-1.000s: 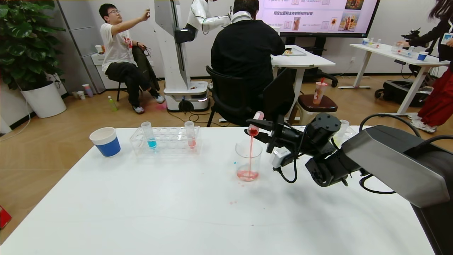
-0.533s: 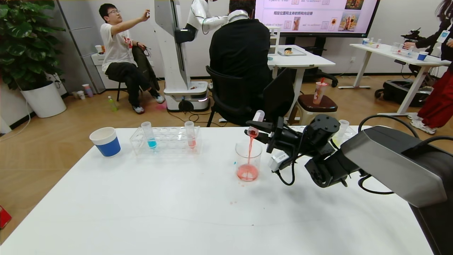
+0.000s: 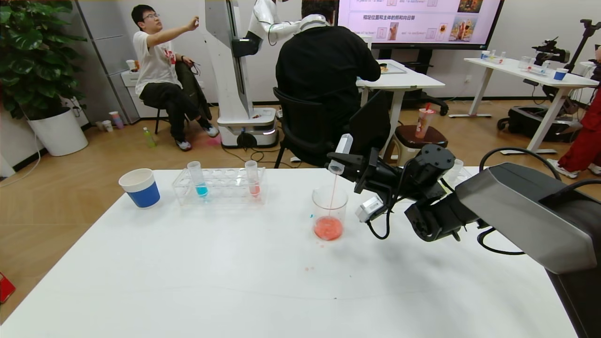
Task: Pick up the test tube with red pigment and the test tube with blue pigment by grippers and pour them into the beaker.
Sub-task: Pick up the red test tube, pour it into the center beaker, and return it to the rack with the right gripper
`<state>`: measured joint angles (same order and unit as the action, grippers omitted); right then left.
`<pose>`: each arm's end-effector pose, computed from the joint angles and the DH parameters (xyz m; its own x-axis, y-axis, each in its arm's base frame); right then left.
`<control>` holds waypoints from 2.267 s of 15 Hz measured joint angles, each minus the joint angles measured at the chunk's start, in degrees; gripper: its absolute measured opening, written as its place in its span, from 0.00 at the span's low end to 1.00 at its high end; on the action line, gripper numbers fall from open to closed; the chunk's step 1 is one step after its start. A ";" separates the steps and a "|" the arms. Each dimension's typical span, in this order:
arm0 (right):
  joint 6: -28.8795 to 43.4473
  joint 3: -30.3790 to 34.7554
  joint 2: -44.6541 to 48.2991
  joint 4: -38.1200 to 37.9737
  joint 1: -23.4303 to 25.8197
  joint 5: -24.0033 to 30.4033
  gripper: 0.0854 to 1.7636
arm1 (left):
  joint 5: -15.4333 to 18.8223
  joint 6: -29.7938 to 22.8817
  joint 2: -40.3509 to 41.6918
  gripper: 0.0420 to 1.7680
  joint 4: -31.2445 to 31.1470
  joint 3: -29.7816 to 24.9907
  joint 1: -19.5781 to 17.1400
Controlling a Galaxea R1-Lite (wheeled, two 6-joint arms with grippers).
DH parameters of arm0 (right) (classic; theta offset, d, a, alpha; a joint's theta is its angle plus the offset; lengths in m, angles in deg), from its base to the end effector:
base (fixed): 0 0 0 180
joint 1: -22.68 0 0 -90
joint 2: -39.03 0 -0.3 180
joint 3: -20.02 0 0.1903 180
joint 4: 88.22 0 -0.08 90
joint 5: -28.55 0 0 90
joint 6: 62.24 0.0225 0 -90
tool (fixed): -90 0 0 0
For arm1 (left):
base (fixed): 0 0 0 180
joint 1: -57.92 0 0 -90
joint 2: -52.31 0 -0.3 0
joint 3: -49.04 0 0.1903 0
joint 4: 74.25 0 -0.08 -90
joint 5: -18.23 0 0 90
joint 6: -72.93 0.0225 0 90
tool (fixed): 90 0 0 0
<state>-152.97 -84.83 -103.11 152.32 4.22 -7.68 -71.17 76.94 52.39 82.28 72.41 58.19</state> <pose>0.4438 0.1673 0.1057 0.2597 0.9371 0.2333 0.3857 0.1208 -0.9147 -0.0229 -0.0001 0.0753 0.9999 -0.0152 -0.0003 0.0152 0.9974 0.0699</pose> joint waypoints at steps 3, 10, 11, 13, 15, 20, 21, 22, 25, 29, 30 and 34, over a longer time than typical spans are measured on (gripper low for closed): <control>4.50 -0.35 0.28 -0.15 -0.20 -0.63 0.24 | 0.02 0.01 0.00 0.99 0.00 0.00 0.00; 38.95 -3.52 3.72 3.52 -0.23 -4.22 0.24 | 0.00 0.00 0.00 0.99 0.00 0.00 0.00; 43.45 -3.38 4.02 4.88 0.00 -6.91 0.24 | 0.02 0.01 0.00 0.99 0.00 0.00 0.00; 50.75 -1.60 4.85 5.36 -0.28 -16.59 0.24 | 0.02 -0.05 0.00 0.99 0.00 0.00 0.00; 60.28 1.96 6.73 5.45 -1.22 -29.11 0.24 | 0.02 0.00 0.00 0.99 0.00 0.00 0.00; 79.10 11.19 14.21 1.37 -4.45 -52.63 0.24 | 0.02 -0.02 0.00 0.99 0.00 0.00 0.00; 80.18 13.93 16.29 -1.83 -4.12 -53.39 0.24 | 0.00 -0.02 0.00 0.99 0.00 0.00 0.00; 81.40 16.65 18.69 -5.90 -3.71 -53.85 0.24 | 0.00 -0.02 0.00 0.99 0.00 0.00 0.00; 87.38 22.99 26.49 -18.99 -2.68 -55.89 0.24 | 0.00 -0.05 0.00 0.99 -0.01 0.00 0.00; 89.09 25.92 32.74 -23.03 0.21 -55.97 0.24 | 0.00 -0.05 0.00 0.99 0.00 0.00 0.00; 89.06 26.08 33.46 -22.99 1.40 -55.86 0.24 | 0.02 -0.02 0.00 0.99 0.00 0.00 0.00; 89.66 26.55 35.19 -22.99 8.05 -55.33 0.24 | 0.02 -0.05 0.00 0.99 0.00 0.00 0.00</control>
<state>-63.31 -58.27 -67.92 129.33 12.27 -63.01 -71.15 76.89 52.39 82.28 72.41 58.19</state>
